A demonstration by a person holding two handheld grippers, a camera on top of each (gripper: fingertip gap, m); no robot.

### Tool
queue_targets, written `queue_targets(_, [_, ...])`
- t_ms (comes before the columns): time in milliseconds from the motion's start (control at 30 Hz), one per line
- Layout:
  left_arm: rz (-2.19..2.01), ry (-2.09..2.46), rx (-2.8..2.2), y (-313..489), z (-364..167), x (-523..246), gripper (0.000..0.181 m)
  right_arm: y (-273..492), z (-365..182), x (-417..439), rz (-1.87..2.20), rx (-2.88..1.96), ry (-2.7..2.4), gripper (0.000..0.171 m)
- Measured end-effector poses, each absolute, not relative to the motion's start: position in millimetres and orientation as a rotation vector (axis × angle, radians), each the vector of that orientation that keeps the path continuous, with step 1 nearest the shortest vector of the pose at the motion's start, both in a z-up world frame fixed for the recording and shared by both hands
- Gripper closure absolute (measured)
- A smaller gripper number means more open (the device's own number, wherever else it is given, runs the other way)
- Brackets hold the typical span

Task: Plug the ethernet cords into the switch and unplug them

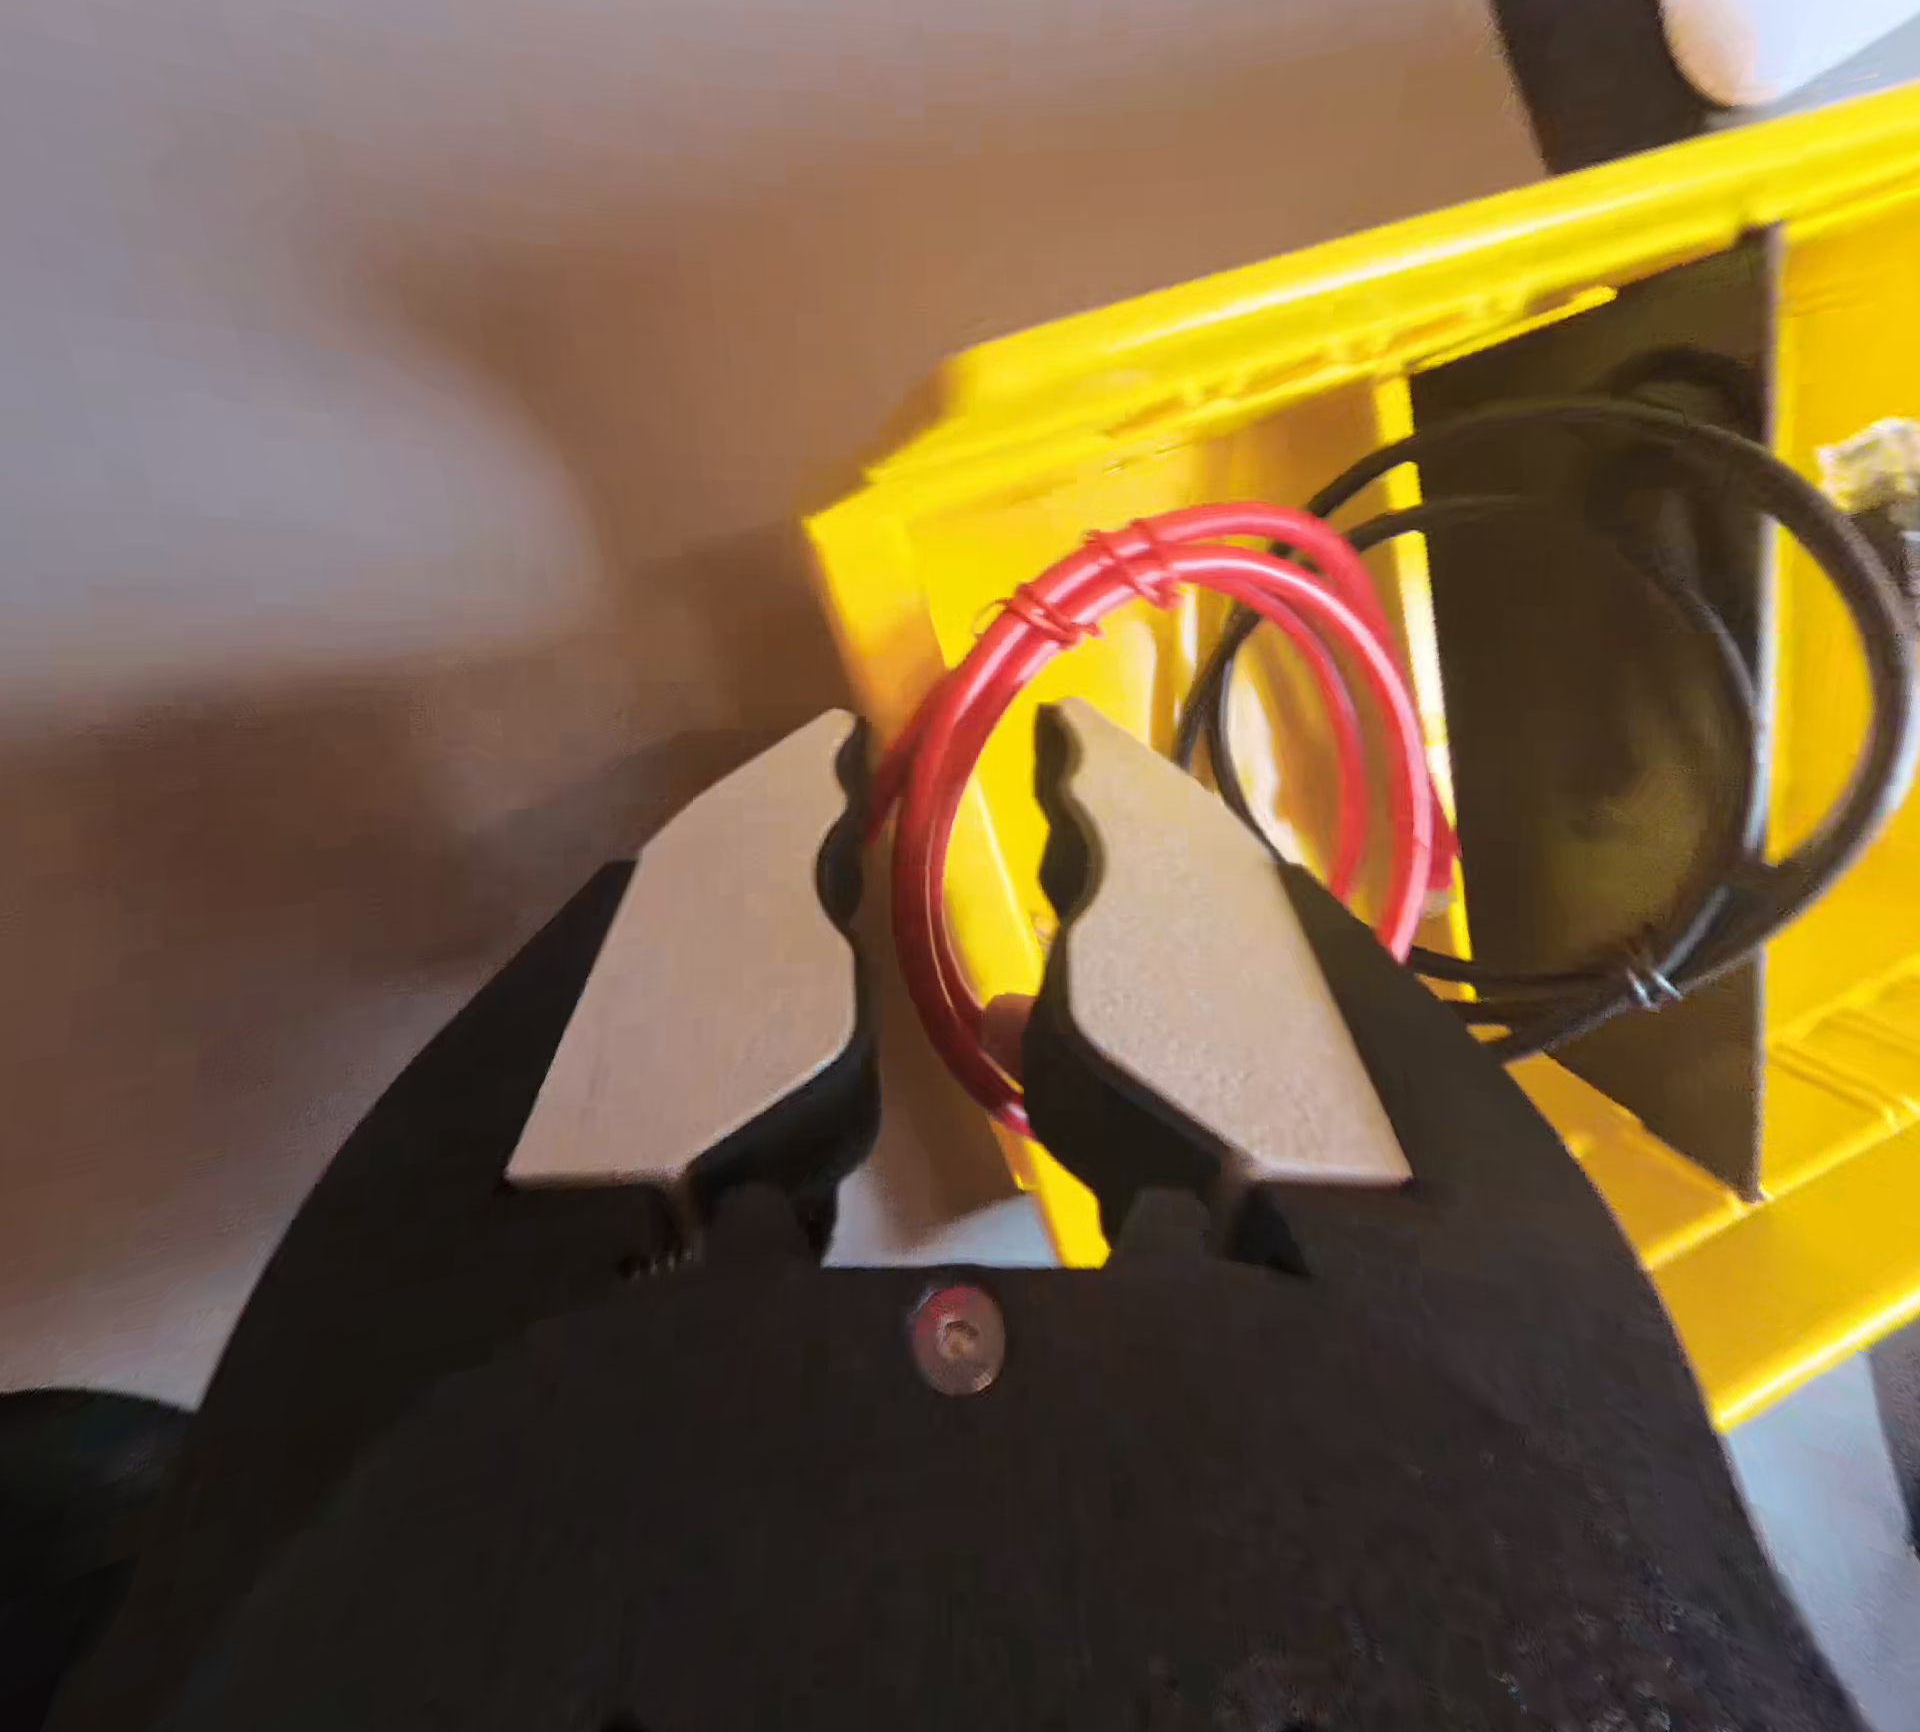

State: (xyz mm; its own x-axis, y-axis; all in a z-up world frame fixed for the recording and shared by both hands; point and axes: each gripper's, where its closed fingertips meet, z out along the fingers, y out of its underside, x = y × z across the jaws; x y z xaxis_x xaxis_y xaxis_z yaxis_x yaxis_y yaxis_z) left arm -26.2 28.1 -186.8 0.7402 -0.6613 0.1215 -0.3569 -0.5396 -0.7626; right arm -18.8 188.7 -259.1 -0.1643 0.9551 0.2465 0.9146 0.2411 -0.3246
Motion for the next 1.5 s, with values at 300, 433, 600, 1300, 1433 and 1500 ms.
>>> queue_targets(300, [-0.508, 0.741, -2.175, 28.1, -184.3, -32.7, 0.152, 198.7, -205.3, -16.5, 0.271, -1.594, -1.978, 0.160])
queue_targets(433, [-0.507, 0.744, -2.174, 28.6, -184.6, -31.0, 0.152, 220.6, -167.0, -16.6, 0.218, -1.483, -1.794, 0.161])
queue_targets(600, [-0.503, 0.748, -2.180, 29.3, -187.2, -30.1, 0.152, 250.2, -157.4, -18.3, -0.007, -1.373, -1.669, 0.161])
queue_targets(1300, [-0.499, 0.736, -2.195, 30.7, -193.3, -32.7, 0.152, 216.7, -180.8, -8.6, 0.314, -1.527, -1.863, 0.140])
queue_targets(1433, [-0.499, 0.729, -2.197, 30.8, -193.3, -34.5, 0.152, 205.0, -195.1, -8.9, 0.340, -1.554, -1.951, 0.171])
queue_targets(1500, [-0.496, 0.728, -2.199, 30.7, -193.5, -35.5, 0.152, 201.0, -200.0, -9.3, 0.353, -1.583, -1.975, 0.171])
